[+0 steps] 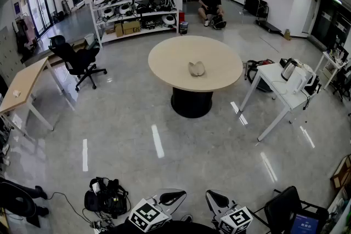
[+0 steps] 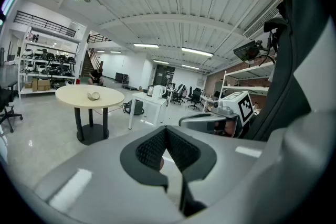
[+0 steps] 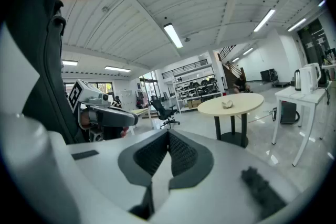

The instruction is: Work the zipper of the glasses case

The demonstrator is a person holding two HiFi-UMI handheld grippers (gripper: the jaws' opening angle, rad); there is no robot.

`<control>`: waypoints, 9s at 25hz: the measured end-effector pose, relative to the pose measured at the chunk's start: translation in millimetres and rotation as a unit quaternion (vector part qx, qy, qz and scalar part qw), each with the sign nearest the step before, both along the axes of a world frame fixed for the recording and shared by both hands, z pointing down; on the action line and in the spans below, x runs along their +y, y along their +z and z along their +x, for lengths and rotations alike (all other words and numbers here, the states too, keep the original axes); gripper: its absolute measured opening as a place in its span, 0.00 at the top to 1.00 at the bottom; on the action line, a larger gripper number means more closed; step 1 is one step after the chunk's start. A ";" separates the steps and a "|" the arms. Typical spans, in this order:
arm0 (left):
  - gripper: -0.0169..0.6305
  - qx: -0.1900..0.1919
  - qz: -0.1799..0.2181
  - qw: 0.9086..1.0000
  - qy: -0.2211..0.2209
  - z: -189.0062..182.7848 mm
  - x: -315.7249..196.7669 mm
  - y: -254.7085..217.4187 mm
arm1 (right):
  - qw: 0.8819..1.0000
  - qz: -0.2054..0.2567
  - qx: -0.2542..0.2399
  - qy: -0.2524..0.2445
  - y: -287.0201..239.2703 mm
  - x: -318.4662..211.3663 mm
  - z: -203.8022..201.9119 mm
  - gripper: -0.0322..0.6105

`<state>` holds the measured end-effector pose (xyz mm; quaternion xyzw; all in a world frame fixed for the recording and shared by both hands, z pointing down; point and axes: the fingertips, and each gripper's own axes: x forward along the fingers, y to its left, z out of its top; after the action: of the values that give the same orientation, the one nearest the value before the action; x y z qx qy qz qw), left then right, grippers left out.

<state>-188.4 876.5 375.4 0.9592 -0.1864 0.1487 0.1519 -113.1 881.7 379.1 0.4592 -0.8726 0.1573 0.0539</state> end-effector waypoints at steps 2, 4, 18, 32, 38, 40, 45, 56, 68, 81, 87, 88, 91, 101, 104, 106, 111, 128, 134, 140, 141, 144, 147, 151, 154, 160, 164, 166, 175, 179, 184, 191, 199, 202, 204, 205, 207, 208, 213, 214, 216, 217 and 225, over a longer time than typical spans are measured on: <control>0.96 0.007 -0.008 1.000 -0.012 2.2 -17.4 0.5 | 1.000 -0.006 0.002 -0.001 6.8 -14.6 2.3 0.95; 0.96 0.008 -0.014 1.000 -0.012 5.0 -33.6 8.6 | 1.000 -0.012 0.001 -0.003 13.2 -30.8 4.5 0.95; 0.96 0.051 -0.042 0.997 0.035 -2.0 -213.3 21.6 | 0.999 -0.044 0.011 0.021 11.4 -207.1 -16.1 0.95; 0.96 0.067 -0.082 0.994 0.002 6.9 -350.9 45.1 | 0.998 -0.061 0.000 0.019 24.8 -342.3 -2.5 0.95; 0.96 0.049 -0.054 0.995 -0.069 43.5 -428.5 31.3 | 0.999 -0.038 -0.032 -0.008 21.2 -421.2 50.3 0.94; 0.96 0.043 -0.036 0.995 -0.088 65.6 -451.2 20.6 | 0.999 -0.020 -0.025 -0.023 11.1 -445.2 72.7 0.94; 0.96 0.028 0.009 0.993 -0.115 110.6 -487.7 0.5 | 0.999 0.004 -0.020 -0.034 2.4 -491.8 129.9 0.91; 0.91 0.025 -0.026 0.988 -0.147 140.6 -552.0 20.3 | 0.999 -0.023 -0.029 -0.006 26.4 -559.5 192.9 0.86; 0.76 0.077 -0.055 0.992 -0.088 138.2 -711.5 42.1 | 0.995 -0.057 -0.026 0.078 35.5 -699.4 214.3 0.84; 0.69 0.062 -0.142 0.981 -0.114 97.9 -834.1 97.3 | 0.990 -0.102 -0.017 0.095 56.0 -810.6 207.8 0.83; 0.68 0.022 -0.143 0.977 -0.157 112.3 -875.5 116.3 | 0.993 -0.107 -0.004 0.045 78.4 -872.4 227.4 0.83; 0.67 0.016 -0.147 0.975 -0.165 116.2 -882.3 119.5 | 0.993 -0.109 -0.006 0.034 82.1 -883.1 230.0 0.83; 0.67 -0.011 -0.148 0.971 -0.185 128.9 -903.1 132.1 | 0.992 -0.123 -0.017 0.005 98.1 -912.6 242.6 0.83; 0.66 -0.124 -0.131 0.962 -0.204 137.3 -952.9 200.0 | 0.980 -0.170 0.045 -0.092 170.0 -967.8 270.8 0.83; 0.65 -0.144 -0.142 0.964 -0.174 132.2 -958.3 220.8 | 0.972 -0.162 0.102 -0.135 186.2 -973.2 264.3 0.80; 0.64 -0.153 -0.147 0.965 -0.155 132.2 -962.8 231.4 | 0.965 -0.159 0.136 -0.158 197.7 -977.4 263.2 0.79; 0.62 -0.192 -0.149 0.966 -0.088 134.2 -972.8 258.1 | 0.942 -0.165 0.204 -0.208 227.7 -984.7 261.5 0.75; 0.55 -0.316 -0.074 0.936 0.134 165.1 -973.8 315.7 | 0.877 -0.135 0.305 -0.346 280.4 -993.3 233.6 0.71; 0.55 -0.295 -0.059 0.943 0.141 177.3 -973.8 301.3 | 0.883 -0.127 0.289 -0.347 269.3 -996.8 222.5 0.71; 0.56 -0.273 -0.054 0.950 0.141 194.5 -976.0 288.5 | 0.885 -0.117 0.283 -0.351 255.3 -997.0 206.3 0.71; 0.55 -0.272 -0.055 0.950 0.141 194.9 -975.6 288.6 | 0.885 -0.116 0.283 -0.350 253.7 -997.1 204.4 0.72; 0.55 -0.257 -0.076 0.954 0.133 195.9 -971.2 285.2 | 0.888 -0.114 0.277 -0.350 248.8 -994.5 199.6 0.71; 0.52 -0.208 -0.134 0.961 0.121 205.2 -963.0 276.6 | 0.890 -0.119 0.267 -0.350 247.0 -988.8 195.2 0.72; 0.43 -0.148 -0.198 0.965 0.088 215.5 -961.0 267.1 | 0.899 -0.146 0.233 -0.342 250.3 -981.0 187.8 0.72; 0.42 -0.123 -0.216 0.967 0.065 219.1 -963.0 260.9 | 0.899 -0.164 0.211 -0.346 249.8 -971.8 180.0 0.72; 0.37 -0.177 -0.177 0.963 0.104 221.2 -949.5 266.3 | 0.883 -0.138 0.226 -0.388 250.2 -956.2 158.6 0.72; 0.33 -0.215 -0.157 0.955 0.131 220.4 -938.6 271.5 | 0.879 -0.143 0.229 -0.394 248.7 -953.2 150.2 0.72; 0.32 -0.238 -0.136 0.951 0.145 220.2 -935.1 274.0 | 0.879 -0.148 0.227 -0.393 249.1 -953.3 149.8 0.72; 0.25 -0.292 -0.084 0.945 0.121 225.8 -935.1 291.5 | 0.890 -0.183 0.187 -0.373 245.0 -955.8 141.9 0.72; 0.25 -0.309 -0.077 0.945 0.074 224.1 -946.4 297.7 | 0.886 -0.190 0.185 -0.379 245.4 -953.5 128.7 0.72; 0.27 -0.358 -0.035 0.931 0.061 214.8 -956.7 312.9 | 0.876 -0.174 0.214 -0.396 251.4 -951.5 117.8 0.77; 0.41 -0.344 -0.079 0.935 0.044 194.8 -959.7 320.0 | 0.908 -0.206 0.157 -0.330 237.7 -963.2 146.1 0.77; 0.49 -0.260 -0.165 0.951 0.020 180.8 -958.6 309.2 | 0.937 -0.210 0.121 -0.252 227.1 -985.3 173.9 0.77; 0.49 -0.188 -0.210 0.959 0.011 180.7 -962.5 294.9 | 0.945 -0.211 0.104 -0.229 223.4 -991.0 183.9 0.77; 0.50 -0.125 -0.238 0.963 0.008 180.0 -965.8 276.1 | 0.948 -0.208 0.099 -0.218 219.9 -994.9 188.6 0.77; 0.52 -0.100 -0.250 0.963 0.008 178.5 -966.7 267.7 | 0.950 -0.206 0.097 -0.213 217.9 -996.9 190.9 0.77; 0.53 -0.071 -0.267 0.961 0.011 175.4 -966.4 257.0 | 0.953 -0.205 0.091 -0.204 214.2 -1000.0 196.2 0.77; 0.53 -0.063 -0.273 0.960 0.012 174.2 -965.9 254.2 | 0.954 -0.205 0.086 -0.199 212.8 -1001.1 198.8 0.77; 0.53 0.059 -0.345 0.937 0.001 170.6 -971.6 226.6 | 0.958 -0.200 0.074 -0.189 205.9 -1001.7 203.1 0.77; 0.53 0.097 -0.358 0.929 0.000 168.8 -974.4 216.0 | 0.959 -0.196 0.074 -0.190 202.8 -1001.8 203.0 0.77; 0.53 0.172 -0.379 0.909 0.002 162.4 -980.3 190.3 | 0.961 -0.185 0.072 -0.192 193.1 -1003.2 202.8 0.77; 0.53 0.208 -0.387 0.898 0.005 157.5 -983.2 176.0 | 0.963 -0.179 0.070 -0.191 186.2 -1004.8 202.8 0.77; 0.53 0.431 -0.386 0.808 0.110 114.8 -978.4 57.0 | 0.969 -0.037 0.044 -0.240 62.0 -1012.5 171.9 0.77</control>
<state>-73.7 -101.9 432.5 0.8014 0.0779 -0.2042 0.5568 58.9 -130.8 441.1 0.2402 -0.9478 0.1510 0.1457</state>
